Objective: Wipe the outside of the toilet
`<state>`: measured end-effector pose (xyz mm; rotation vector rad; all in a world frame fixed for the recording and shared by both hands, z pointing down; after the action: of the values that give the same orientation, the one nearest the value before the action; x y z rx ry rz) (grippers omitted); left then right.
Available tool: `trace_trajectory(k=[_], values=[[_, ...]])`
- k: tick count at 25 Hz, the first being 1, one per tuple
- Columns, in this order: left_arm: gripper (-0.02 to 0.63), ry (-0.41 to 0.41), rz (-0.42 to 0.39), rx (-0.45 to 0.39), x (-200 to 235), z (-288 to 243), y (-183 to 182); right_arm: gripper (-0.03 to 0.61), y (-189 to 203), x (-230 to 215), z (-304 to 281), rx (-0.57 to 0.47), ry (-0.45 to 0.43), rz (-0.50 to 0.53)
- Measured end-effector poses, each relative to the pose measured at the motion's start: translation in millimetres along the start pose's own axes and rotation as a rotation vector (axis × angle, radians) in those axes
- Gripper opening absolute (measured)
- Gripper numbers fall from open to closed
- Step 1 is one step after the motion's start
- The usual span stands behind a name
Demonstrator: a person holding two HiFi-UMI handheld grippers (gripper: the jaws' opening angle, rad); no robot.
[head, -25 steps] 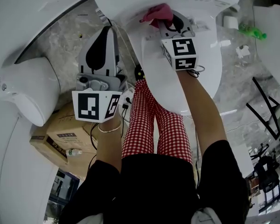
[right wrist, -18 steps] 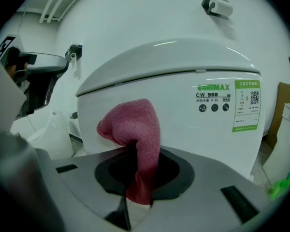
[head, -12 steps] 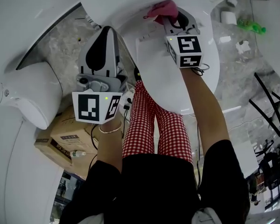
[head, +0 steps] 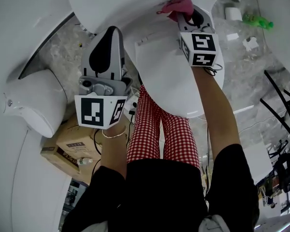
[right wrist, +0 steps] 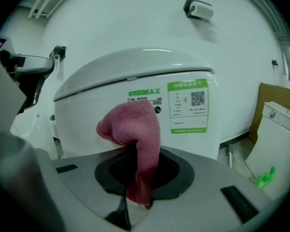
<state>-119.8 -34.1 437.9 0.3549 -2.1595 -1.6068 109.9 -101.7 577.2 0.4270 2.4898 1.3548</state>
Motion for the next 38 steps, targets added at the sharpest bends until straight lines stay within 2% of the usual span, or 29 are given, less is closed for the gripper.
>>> trace_trajectory(k=[5, 13, 20, 30, 38], values=[[0.004, 0.012, 0.002, 0.0, -5.0, -4.2, -0.8, 0.086, 3.5, -32.6, 8.5, 0.007, 0.097, -0.06], [0.005, 0.028, -0.009, -0.006, -9.9, -9.4, -5.8, 0.086, 6.5, -54.7, 15.4, 0.023, 0.151, -0.054], [0.003, 0.044, -0.018, -0.003, -12.3, -9.6, -7.2, 0.086, 18.7, -81.6, 31.2, 0.048, 0.259, -0.132], [0.004, 0.095, -0.047, -0.029, -20.5, -1.1, -25.7, 0.086, 8.4, -84.1, 77.1, 0.026, 0.313, -0.104], [0.003, 0.16, -0.069, -0.032, -34.2, 14.6, -36.9, 0.086, -0.3, -76.1, 125.6, -0.013, 0.342, -0.138]])
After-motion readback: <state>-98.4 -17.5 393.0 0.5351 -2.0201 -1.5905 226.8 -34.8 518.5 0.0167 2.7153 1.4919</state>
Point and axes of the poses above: the fingertips, and each gripper's own axes: z backward along the fingers, x to its left, y out of its underside, the point moved 9 cm from there along z, backward along the fingers, and after that the axes turned 1 degree about z, right-handed, at the moved point
